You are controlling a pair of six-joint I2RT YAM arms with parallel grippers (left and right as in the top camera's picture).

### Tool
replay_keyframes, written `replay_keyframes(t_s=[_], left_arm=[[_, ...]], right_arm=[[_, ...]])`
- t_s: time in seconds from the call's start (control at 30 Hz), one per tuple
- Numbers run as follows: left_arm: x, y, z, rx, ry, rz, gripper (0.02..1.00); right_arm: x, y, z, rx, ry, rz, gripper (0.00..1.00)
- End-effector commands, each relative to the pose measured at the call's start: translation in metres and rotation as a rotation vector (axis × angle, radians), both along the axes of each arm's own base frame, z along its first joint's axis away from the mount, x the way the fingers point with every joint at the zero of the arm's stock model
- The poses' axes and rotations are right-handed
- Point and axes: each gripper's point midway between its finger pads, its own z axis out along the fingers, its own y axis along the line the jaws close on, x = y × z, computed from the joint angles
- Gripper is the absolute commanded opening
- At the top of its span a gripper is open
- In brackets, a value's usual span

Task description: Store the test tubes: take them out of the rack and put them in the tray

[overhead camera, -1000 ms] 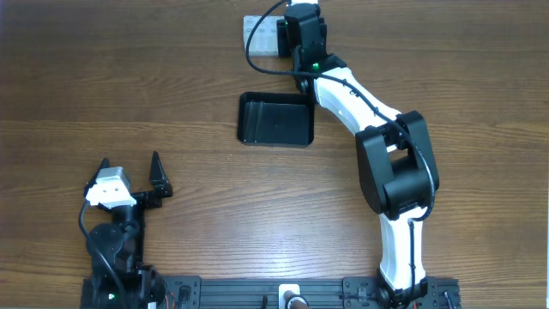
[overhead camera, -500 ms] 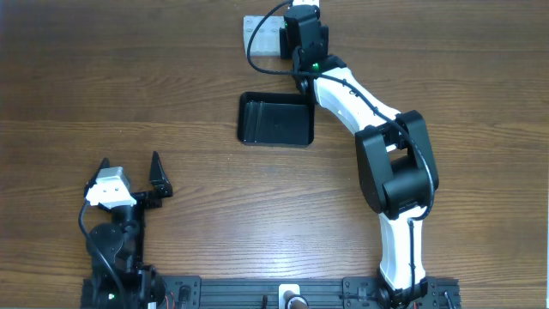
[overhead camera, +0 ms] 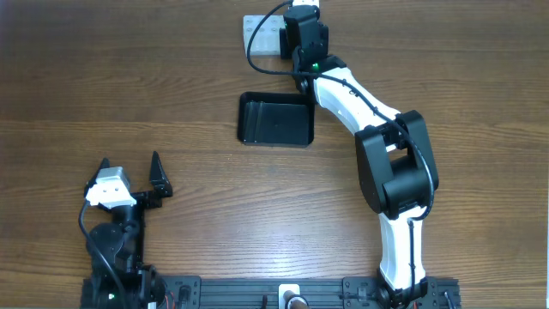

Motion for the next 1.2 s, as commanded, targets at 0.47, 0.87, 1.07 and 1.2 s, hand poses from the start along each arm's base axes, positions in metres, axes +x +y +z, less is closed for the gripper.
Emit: replay_keyframes(t_s=[0.47, 0.87, 1.07, 1.2], left_arm=[[0.0, 0.0, -0.001, 0.015, 0.001, 0.003, 0.996], [0.0, 0.0, -0.001, 0.015, 0.0, 0.003, 0.998], [0.0, 0.0, -0.001, 0.015, 0.0, 0.003, 0.998], [0.0, 0.0, -0.001, 0.015, 0.001, 0.003, 0.996]], right_arm=[[0.002, 0.017, 0.005, -0.01, -0.024, 0.02, 0.062], [0.002, 0.015, 0.006, -0.018, -0.027, 0.008, 0.034], [0.002, 0.012, 0.007, -0.021, -0.031, -0.001, 0.012], [0.003, 0.012, 0.007, -0.022, -0.032, -0.003, 0.018]])
